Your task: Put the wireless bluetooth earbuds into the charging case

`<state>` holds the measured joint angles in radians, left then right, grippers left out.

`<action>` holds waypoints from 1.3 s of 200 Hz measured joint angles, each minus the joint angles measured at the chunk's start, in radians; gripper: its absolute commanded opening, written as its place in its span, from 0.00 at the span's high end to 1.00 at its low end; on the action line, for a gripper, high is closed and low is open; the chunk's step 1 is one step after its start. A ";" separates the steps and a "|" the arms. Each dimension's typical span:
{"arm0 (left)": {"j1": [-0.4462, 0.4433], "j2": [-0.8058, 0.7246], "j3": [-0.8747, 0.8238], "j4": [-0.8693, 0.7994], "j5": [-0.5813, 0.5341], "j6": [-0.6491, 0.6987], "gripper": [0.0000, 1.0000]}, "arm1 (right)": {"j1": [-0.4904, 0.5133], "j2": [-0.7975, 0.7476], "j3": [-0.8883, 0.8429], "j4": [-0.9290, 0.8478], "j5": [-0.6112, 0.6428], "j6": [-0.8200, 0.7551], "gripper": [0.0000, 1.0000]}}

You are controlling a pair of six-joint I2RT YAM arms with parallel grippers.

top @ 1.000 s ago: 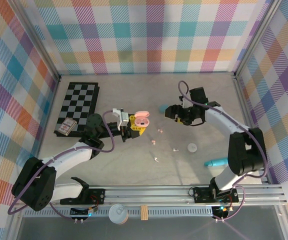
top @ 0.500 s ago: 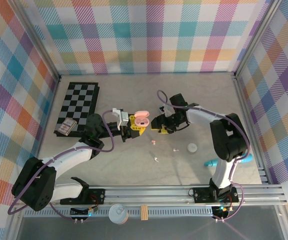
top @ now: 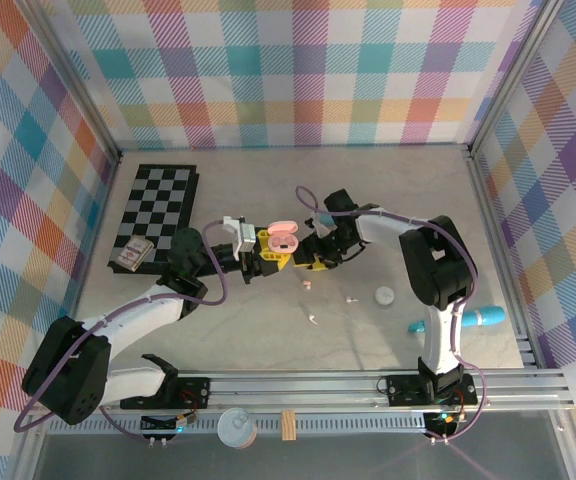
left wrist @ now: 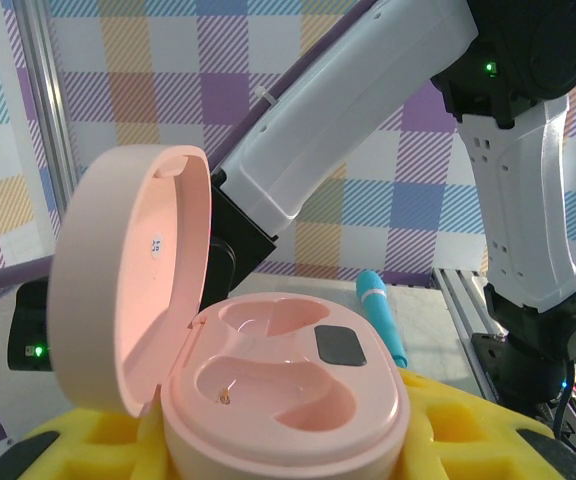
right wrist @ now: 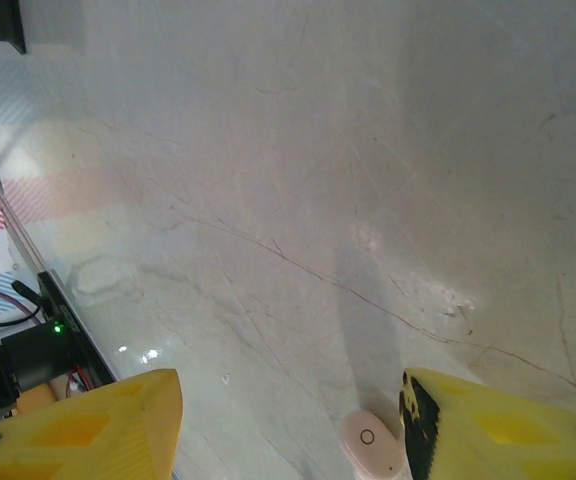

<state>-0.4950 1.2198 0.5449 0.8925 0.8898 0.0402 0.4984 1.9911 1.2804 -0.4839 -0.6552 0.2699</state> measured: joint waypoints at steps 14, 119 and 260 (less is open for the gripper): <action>0.000 0.000 0.000 0.000 0.000 0.000 0.72 | 0.005 0.008 0.000 -0.008 0.001 -0.009 0.40; 0.000 0.000 0.000 -0.002 0.008 0.001 0.72 | 0.032 0.010 -0.038 -0.002 0.009 -0.043 0.41; 0.000 0.000 0.000 -0.003 0.007 0.001 0.73 | 0.048 -0.036 -0.114 0.007 0.008 -0.058 0.51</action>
<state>-0.4946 1.2194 0.5449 0.8894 0.8970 0.0414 0.5465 1.9549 1.1660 -0.4770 -0.6472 0.2115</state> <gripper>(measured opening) 0.358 0.501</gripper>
